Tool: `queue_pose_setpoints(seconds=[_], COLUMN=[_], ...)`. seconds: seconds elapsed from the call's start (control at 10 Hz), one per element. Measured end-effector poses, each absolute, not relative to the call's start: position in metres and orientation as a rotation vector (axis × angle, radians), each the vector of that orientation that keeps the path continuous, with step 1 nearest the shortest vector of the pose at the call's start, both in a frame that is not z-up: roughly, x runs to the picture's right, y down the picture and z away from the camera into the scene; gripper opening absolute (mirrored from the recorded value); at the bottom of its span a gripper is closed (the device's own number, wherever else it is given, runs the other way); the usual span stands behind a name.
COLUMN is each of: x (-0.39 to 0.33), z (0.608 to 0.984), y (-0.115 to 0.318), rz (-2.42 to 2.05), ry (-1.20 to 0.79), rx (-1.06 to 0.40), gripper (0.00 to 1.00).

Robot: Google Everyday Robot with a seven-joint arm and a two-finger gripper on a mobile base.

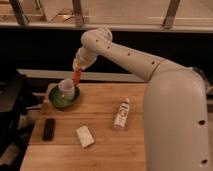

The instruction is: Place the pepper in the ceramic cup

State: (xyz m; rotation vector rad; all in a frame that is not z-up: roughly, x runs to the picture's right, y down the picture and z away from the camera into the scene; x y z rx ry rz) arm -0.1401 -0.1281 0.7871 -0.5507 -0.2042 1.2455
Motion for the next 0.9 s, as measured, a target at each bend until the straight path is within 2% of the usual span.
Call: queue_pose_setpoints(seconds=[0.2, 0.3, 0.9], x=[-0.156, -0.162, -0.204], z=[0.799, 0.803, 0.838], y=[-0.145, -0.149, -0.149], rz=[1.207, 1.198, 1.11], ry=[-0.217, -0.226, -0.344], rx=[-0.532, -0.534, -0.61], gripper=[0.02, 0.07, 0.68])
